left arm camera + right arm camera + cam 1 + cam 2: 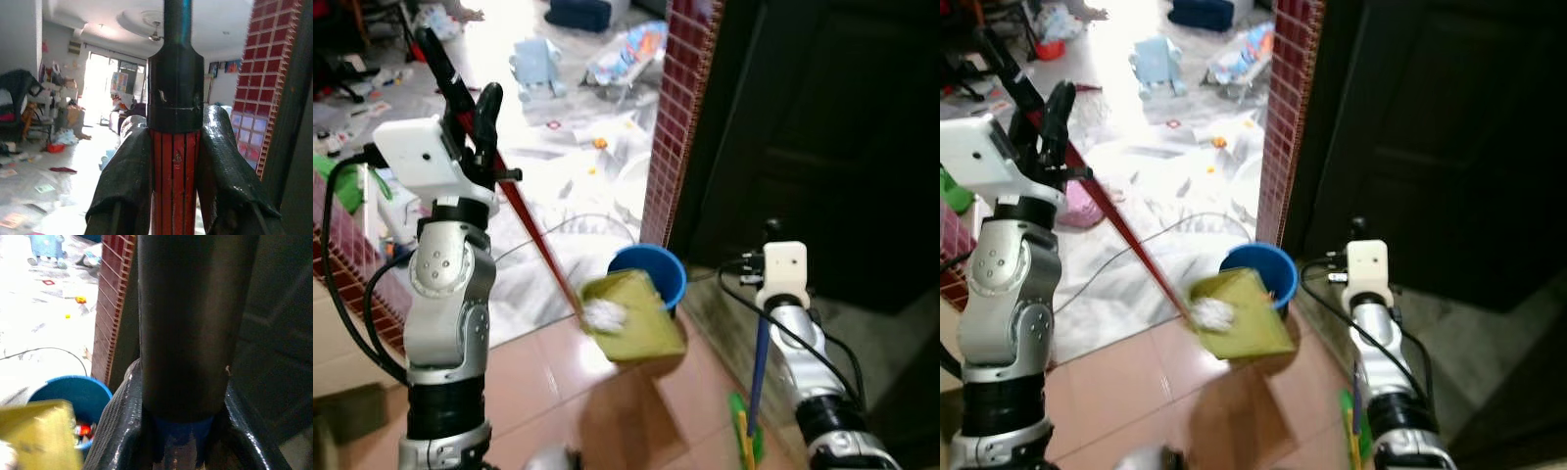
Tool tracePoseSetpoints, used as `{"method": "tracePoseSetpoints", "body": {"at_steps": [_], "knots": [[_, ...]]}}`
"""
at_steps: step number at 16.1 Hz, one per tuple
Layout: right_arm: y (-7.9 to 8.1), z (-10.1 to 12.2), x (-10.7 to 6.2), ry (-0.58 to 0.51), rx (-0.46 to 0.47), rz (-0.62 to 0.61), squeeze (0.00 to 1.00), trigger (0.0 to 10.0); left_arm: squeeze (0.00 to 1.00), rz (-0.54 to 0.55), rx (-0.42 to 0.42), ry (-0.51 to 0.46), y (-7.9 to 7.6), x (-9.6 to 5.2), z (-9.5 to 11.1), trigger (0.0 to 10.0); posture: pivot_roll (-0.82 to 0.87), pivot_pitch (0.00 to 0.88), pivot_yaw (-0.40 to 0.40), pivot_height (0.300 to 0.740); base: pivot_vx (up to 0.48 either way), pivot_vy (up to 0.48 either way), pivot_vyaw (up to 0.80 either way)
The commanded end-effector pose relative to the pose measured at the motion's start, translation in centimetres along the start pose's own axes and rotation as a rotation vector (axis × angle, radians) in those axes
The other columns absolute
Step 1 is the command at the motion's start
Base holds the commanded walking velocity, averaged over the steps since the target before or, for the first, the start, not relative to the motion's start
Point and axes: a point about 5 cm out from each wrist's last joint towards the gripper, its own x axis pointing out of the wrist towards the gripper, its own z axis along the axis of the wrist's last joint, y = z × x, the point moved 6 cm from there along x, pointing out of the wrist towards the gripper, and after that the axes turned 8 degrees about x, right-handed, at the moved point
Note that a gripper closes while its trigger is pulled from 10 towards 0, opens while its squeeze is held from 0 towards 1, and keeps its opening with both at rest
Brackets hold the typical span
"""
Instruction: Sweep floor
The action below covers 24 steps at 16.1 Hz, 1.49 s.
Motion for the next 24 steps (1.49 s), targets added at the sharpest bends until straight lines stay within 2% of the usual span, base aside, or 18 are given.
{"method": "tracePoseSetpoints", "body": {"at_steps": [1,7,17,20,24], "knots": [[1.1,1.1,0.3,-0.039,-0.005,0.042,0.00,10.0,0.00,0.019,0.026,-0.068,0.7,0.4,2.0,10.0,-0.04,0.000,-0.024,0.740,0.469,0.000,0.00],[1.4,1.3,0.1,-0.056,0.011,0.066,0.00,10.0,0.00,0.023,0.025,-0.074,0.9,0.5,2.2,10.0,-0.04,0.000,-0.022,0.740,0.472,0.000,0.00],[1.8,1.2,0.0,-0.053,0.029,0.092,0.00,10.0,0.00,0.075,0.084,-0.101,2.4,1.0,3.0,10.0,-0.04,0.000,-0.026,0.740,0.470,0.000,0.00],[1.8,1.2,0.0,-0.052,0.029,0.095,0.00,10.0,0.00,0.076,0.154,-0.117,2.6,1.0,3.2,10.0,-0.04,0.000,-0.027,0.740,0.440,0.000,0.00],[1.7,1.2,0.0,-0.051,0.028,0.094,0.00,10.0,0.00,0.083,0.182,-0.134,2.8,1.1,3.5,10.0,-0.04,0.000,-0.029,0.740,0.000,0.000,0.00]]}}
